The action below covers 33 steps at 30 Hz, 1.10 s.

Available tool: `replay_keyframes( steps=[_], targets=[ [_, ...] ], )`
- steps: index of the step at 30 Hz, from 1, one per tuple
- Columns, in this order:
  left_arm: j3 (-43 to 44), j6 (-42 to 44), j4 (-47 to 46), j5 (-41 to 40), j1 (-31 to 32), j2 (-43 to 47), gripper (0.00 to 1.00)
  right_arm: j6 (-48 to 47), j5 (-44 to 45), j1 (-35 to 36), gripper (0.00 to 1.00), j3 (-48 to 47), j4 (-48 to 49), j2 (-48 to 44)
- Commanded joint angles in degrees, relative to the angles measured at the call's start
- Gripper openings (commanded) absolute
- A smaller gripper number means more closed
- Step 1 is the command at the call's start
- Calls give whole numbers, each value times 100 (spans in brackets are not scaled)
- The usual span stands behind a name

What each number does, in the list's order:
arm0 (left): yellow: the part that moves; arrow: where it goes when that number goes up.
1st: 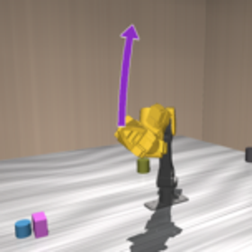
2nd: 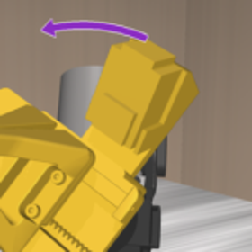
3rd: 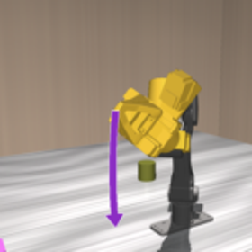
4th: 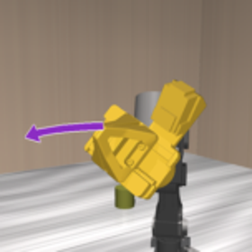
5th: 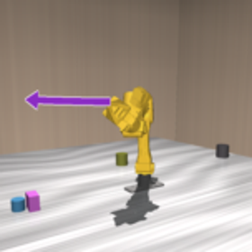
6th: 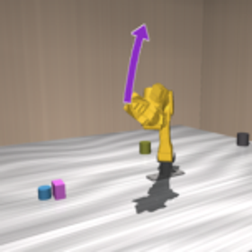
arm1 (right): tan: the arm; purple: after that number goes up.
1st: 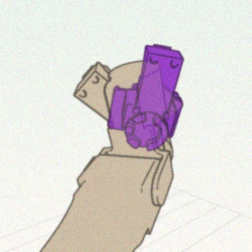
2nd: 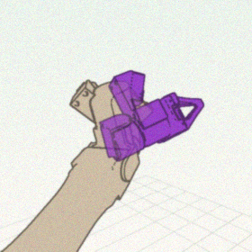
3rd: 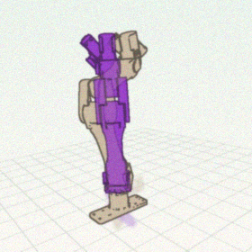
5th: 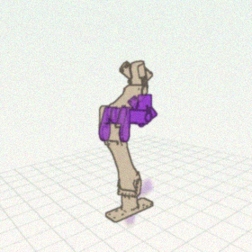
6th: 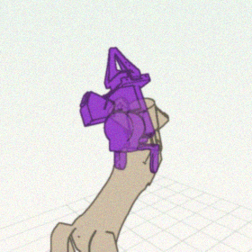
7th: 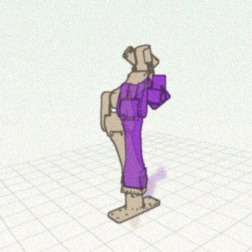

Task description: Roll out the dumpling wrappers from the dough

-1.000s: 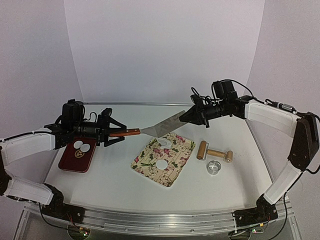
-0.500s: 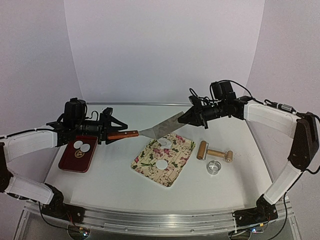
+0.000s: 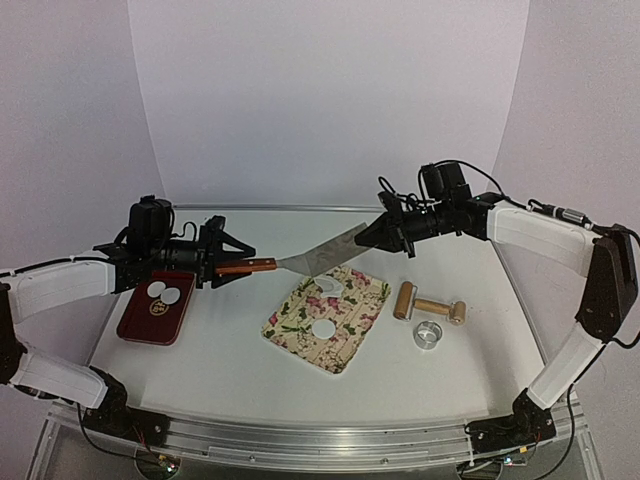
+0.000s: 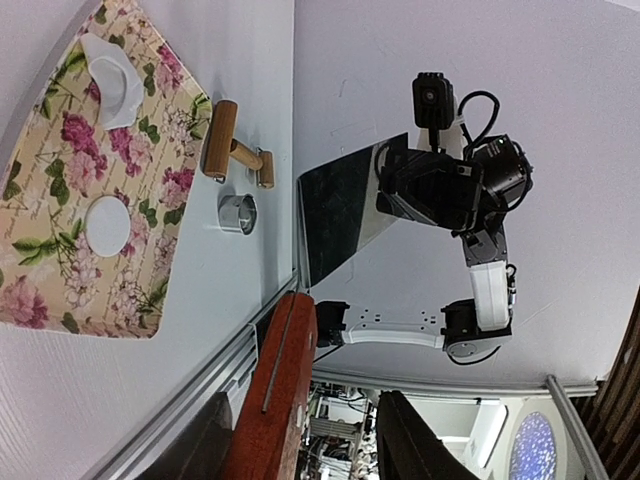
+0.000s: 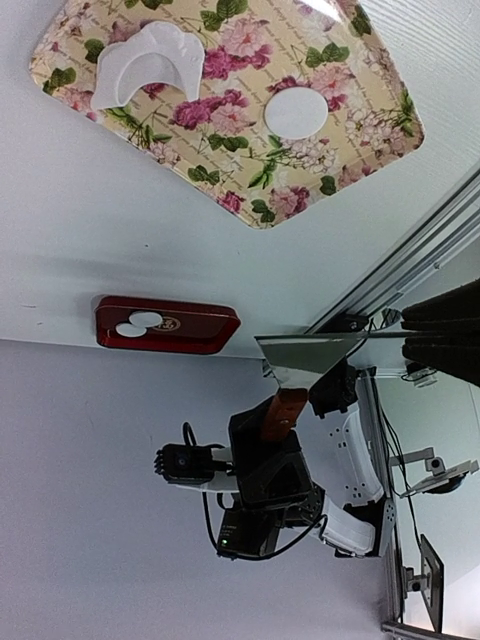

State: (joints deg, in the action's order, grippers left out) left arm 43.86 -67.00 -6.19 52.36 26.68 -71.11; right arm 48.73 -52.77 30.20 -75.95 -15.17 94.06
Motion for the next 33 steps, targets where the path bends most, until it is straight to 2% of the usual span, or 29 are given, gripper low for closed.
replay_keyframes(
  steps=[1,11,15,17,20,26,29,33],
  targets=[
    [94,-98,-378,159,-13,34,39,31,126,52,0,31,287,-241],
    [159,-61,-358,193,-22,-66,4,74,237,86,0,122,288,-272],
    [167,-6,-277,173,-37,-53,0,84,326,84,3,207,272,-300],
    [194,98,-106,149,-72,-22,0,84,433,84,16,263,240,-313],
    [306,532,407,98,-182,56,0,62,605,84,43,356,167,-390],
    [711,1701,2209,-364,-288,239,0,-115,1253,83,73,514,-330,-694],
    [844,2115,2957,-692,-285,336,0,-472,1953,89,79,466,-1000,-839],
    [1212,2698,4240,-1216,-281,230,0,-1289,2919,218,76,-56,-2311,-469]
  ],
)
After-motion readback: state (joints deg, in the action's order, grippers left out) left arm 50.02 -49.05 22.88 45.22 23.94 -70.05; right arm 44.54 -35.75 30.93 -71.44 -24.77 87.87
